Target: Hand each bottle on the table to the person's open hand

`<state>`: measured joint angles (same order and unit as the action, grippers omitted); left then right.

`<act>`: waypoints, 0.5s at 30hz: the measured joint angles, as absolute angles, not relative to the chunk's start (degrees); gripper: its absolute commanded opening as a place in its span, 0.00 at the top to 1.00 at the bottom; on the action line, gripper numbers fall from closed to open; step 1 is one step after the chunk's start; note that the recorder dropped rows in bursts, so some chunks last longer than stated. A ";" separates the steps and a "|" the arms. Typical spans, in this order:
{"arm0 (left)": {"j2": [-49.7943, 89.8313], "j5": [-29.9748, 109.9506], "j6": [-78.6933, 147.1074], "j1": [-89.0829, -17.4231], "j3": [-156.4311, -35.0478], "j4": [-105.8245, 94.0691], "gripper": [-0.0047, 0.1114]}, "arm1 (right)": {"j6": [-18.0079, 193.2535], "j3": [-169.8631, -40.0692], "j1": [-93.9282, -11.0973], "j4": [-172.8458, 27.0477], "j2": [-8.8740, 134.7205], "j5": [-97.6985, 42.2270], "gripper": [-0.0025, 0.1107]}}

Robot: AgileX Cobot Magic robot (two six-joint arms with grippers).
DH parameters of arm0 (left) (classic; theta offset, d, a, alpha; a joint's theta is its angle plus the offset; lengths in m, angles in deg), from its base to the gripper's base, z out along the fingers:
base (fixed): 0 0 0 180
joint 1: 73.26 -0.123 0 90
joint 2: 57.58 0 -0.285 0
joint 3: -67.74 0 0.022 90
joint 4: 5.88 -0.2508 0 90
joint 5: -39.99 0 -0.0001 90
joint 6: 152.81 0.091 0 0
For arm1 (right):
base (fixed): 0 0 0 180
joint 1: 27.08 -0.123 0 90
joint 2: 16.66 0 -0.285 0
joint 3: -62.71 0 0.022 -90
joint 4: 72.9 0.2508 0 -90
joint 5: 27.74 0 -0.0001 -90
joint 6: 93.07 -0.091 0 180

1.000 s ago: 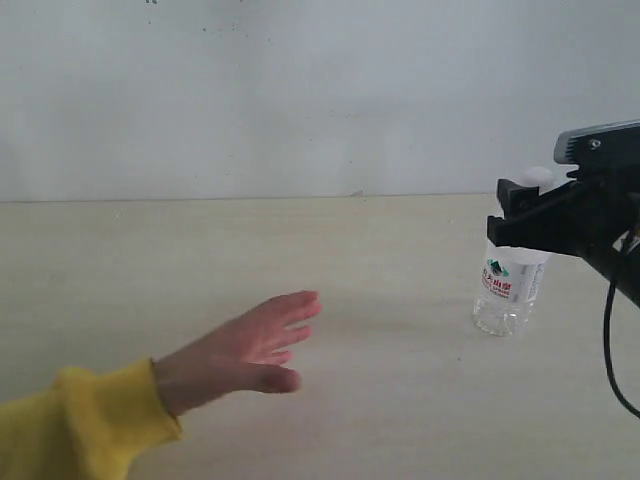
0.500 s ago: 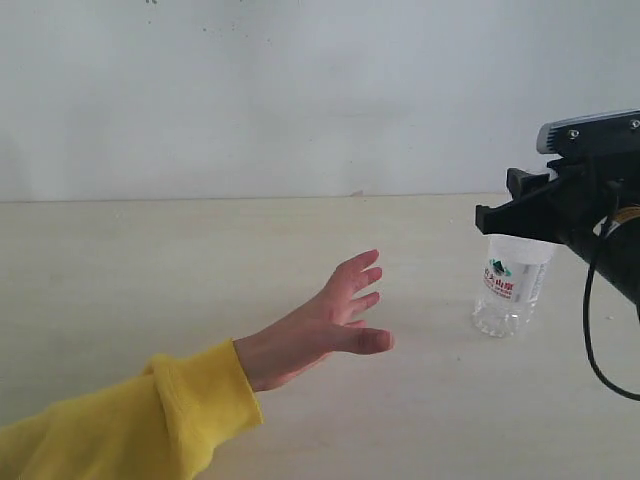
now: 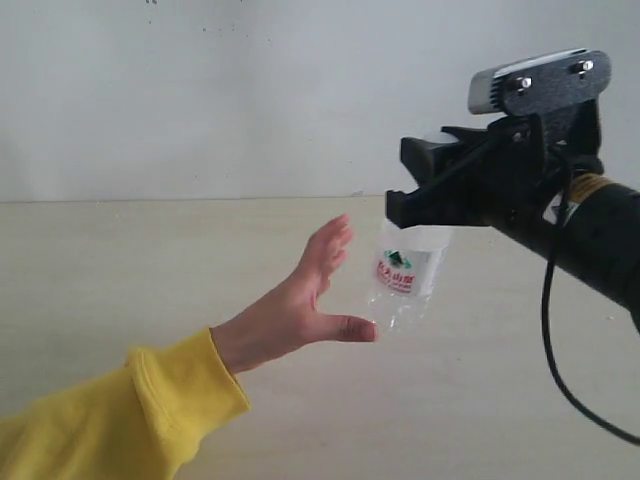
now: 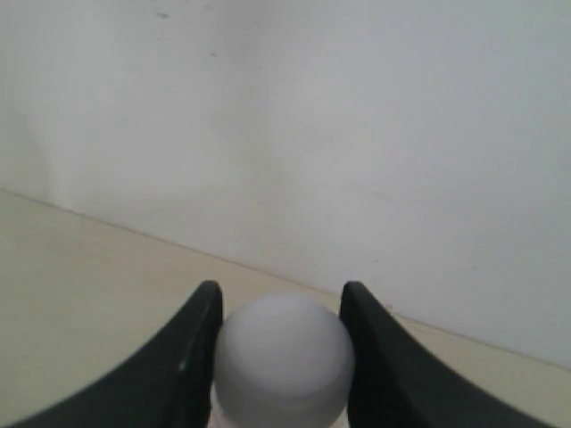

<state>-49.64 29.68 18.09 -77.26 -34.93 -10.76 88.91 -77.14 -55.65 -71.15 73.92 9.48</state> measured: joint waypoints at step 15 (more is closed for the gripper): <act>-49.64 29.68 18.09 -77.26 -34.93 -10.76 0.92 | 87.44 -79.31 -63.94 -67.59 72.69 5.83 0.32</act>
<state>-49.64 29.68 18.09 -77.26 -34.93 -10.76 87.44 -79.31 -63.94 -67.59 72.69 5.83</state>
